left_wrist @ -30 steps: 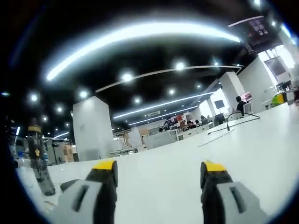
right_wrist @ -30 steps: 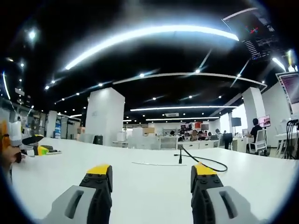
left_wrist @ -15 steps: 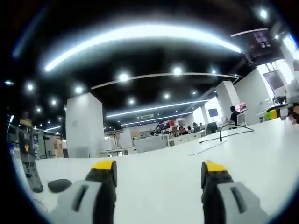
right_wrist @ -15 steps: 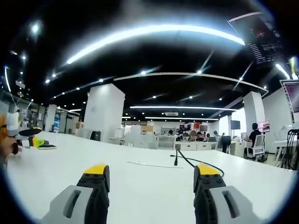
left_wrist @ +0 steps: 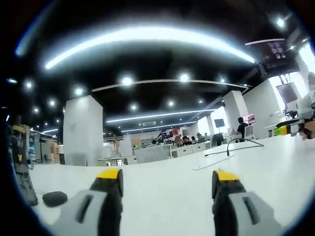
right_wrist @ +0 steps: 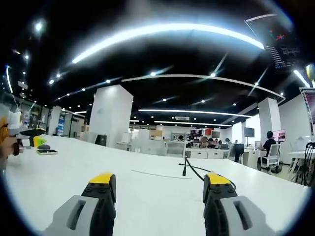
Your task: Locate the USB plug end of the data cable currently connected to the USB port on the desk. Grip the plug, withdraw it from the port, and place it onto the desktop.
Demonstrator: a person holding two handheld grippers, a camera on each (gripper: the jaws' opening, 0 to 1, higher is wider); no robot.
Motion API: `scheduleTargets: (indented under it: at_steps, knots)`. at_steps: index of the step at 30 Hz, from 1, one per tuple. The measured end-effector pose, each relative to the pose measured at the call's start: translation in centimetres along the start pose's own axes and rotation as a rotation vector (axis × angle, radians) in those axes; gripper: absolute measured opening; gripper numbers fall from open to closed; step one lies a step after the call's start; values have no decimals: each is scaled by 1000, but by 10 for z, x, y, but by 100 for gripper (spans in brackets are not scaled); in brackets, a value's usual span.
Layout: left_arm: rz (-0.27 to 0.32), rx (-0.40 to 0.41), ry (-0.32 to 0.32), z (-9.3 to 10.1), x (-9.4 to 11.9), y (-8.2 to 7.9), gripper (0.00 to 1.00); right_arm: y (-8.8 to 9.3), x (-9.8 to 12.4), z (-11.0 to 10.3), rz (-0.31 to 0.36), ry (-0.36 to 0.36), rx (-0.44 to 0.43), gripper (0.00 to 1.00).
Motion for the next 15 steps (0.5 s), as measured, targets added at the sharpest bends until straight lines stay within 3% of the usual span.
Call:
scheduleTargets:
  at_steps: [15]
  knots:
    - [-27, -11, 10, -4, -13, 1, 73, -7, -13, 8, 8, -20, -15, 71]
Point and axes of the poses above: the point that each gripper's makers call its tool centre point, and the gripper's own axes: x roughly backward along the fingers, z roughly to its right, y roughly out of its underside, the point moved 2 cm from there along x, roughly backward along the fingers, and after that the axes turned 12 degrees about x, right-handed, at the moved point
